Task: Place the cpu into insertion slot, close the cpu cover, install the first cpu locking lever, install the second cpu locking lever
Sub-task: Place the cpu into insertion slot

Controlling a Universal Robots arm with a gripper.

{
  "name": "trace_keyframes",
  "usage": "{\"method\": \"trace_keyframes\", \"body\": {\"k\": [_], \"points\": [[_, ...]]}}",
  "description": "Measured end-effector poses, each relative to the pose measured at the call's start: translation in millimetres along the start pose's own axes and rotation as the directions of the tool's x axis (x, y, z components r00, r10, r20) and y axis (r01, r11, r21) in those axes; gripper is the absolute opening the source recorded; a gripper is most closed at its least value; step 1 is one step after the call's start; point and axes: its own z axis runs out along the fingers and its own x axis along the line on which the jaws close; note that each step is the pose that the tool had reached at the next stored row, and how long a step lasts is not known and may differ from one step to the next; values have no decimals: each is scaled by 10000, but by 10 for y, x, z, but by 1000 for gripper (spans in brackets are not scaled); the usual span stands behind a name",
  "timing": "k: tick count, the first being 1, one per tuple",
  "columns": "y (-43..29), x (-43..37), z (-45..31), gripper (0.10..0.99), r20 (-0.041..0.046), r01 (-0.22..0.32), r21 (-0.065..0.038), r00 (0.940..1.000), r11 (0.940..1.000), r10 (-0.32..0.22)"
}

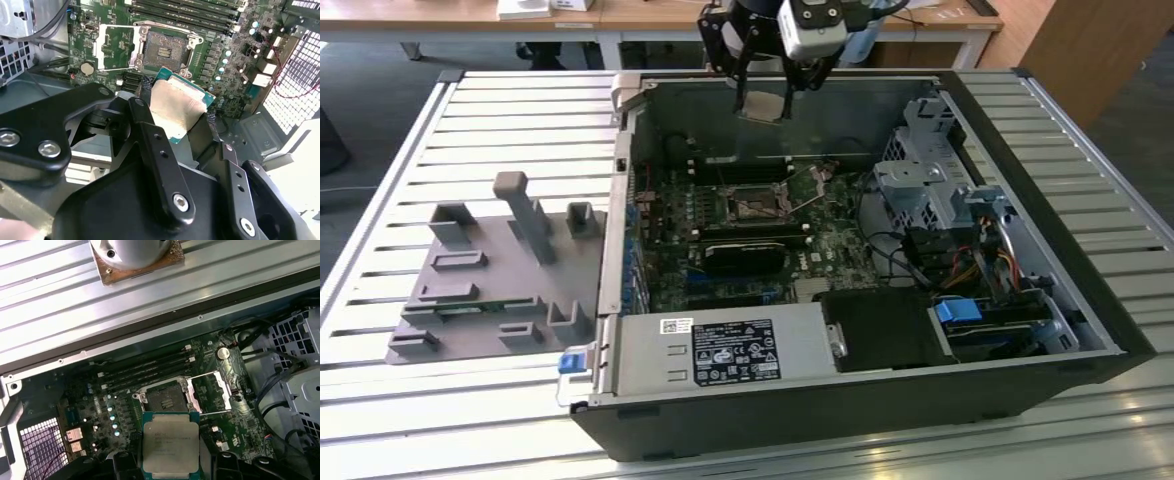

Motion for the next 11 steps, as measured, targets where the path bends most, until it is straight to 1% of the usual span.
{"method": "trace_keyframes", "body": {"k": [11], "points": [[0, 0, 0, 541, 52, -594, -13, 9982, 9982, 594]]}}
